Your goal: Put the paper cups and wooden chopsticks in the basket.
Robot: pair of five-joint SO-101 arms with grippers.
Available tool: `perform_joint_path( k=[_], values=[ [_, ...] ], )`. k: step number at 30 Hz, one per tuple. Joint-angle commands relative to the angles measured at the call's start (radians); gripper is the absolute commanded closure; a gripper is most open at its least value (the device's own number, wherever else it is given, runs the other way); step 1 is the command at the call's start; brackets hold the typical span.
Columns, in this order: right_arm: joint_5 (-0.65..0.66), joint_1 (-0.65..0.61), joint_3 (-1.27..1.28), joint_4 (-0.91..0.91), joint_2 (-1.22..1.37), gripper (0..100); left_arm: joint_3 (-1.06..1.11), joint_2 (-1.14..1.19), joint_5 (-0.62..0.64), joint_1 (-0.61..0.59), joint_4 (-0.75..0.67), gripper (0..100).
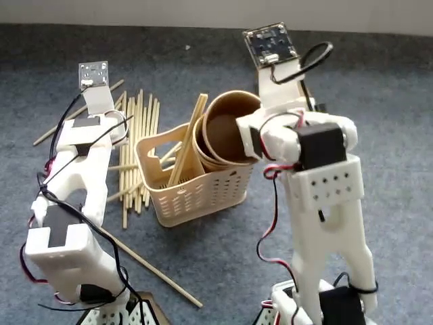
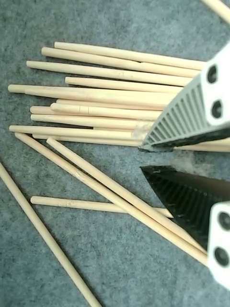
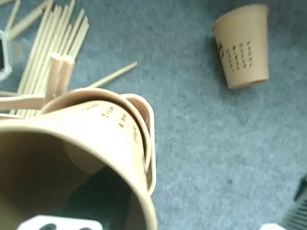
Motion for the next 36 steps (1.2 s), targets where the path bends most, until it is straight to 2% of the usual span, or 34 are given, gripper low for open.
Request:
perform_joint_path(
  k=[1, 7, 21, 31, 36],
  values=[
    [-0.003, 0.001, -0.010, -0.065, -0.177, 46.5, -0.042, -0.004, -0.008, 0.015, -0.012, 91],
    [-0.008, 0.044, -0.005, -0.079, -0.341, 46.5, -0.042, -0.004, -0.008, 0.015, -0.012, 91],
    [-0.003, 0.117, 0.303, -0.191, -0.289, 46.5, -0.041, -0.004, -0.008, 0.015, -0.012, 91],
    [-0.012, 0.081, 0.384, -0.535, -0.291, 46.5, -0.041, -0.004, -0.008, 0.015, -0.012, 91],
    [-0.012, 0.039, 0.384, -0.579, -0.300, 46.5, -0.042, -0.004, -0.008, 0.015, -0.012, 91]
  ],
)
